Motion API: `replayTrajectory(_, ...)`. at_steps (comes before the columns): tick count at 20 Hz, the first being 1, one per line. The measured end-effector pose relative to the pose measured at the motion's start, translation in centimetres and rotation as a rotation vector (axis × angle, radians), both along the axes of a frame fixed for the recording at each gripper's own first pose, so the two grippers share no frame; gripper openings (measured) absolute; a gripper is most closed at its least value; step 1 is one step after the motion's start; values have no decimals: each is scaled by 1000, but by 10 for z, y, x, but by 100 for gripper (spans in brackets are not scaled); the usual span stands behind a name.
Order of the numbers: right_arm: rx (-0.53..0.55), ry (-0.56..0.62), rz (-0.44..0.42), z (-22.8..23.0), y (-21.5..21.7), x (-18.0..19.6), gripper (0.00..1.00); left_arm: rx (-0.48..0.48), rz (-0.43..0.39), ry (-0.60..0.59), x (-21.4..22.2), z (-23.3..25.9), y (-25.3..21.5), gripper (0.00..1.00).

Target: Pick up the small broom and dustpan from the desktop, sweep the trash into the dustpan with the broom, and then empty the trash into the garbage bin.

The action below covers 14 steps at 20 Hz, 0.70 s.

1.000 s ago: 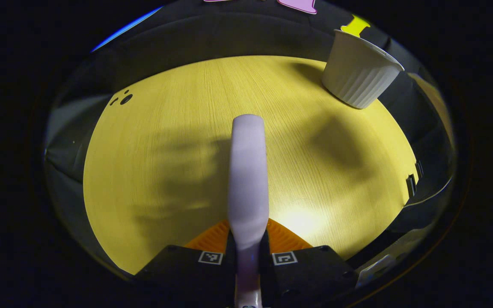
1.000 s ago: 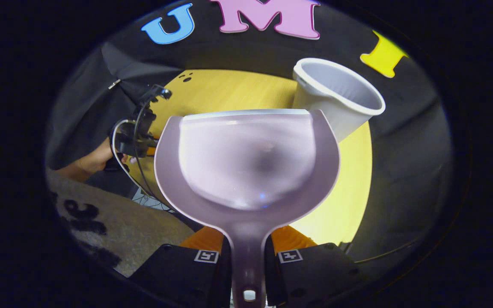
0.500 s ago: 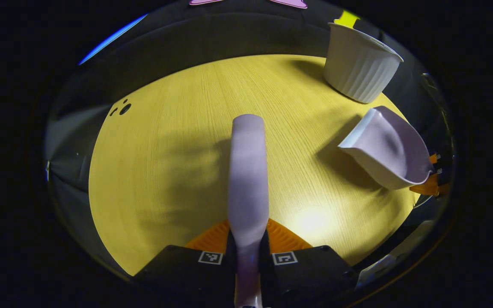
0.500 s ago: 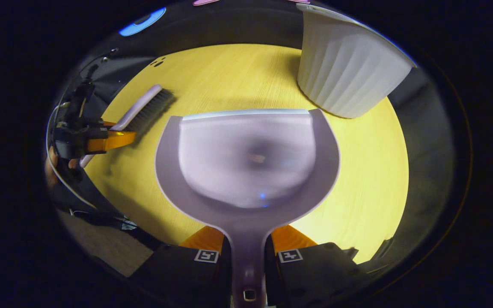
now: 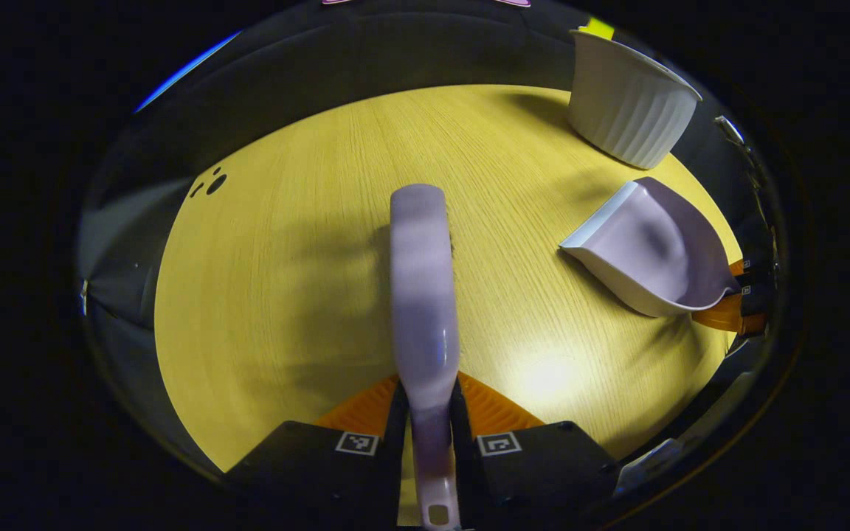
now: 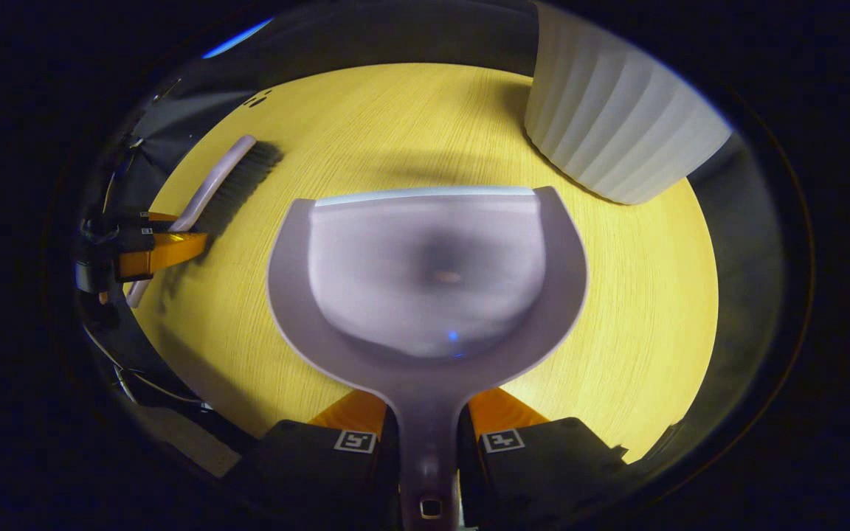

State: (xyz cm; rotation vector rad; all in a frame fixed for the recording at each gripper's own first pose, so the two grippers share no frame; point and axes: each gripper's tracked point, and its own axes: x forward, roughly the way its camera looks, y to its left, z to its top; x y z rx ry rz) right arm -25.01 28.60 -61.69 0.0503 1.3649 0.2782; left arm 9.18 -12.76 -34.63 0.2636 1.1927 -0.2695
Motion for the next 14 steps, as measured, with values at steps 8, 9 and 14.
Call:
replayTrajectory(8, 62, -1, 7, 49, -3, -9, 40, 7, -24, -24, -8, 11, 4, 41)
replayTrajectory(9, 80, -14, -4, 61, -2, -9, 40, 8, -27, -33, -7, 13, 5, 46)
replayTrajectory(14, 124, -200, -27, 126, -3, 10, 40, 20, -38, -153, 0, 39, 4, 39)
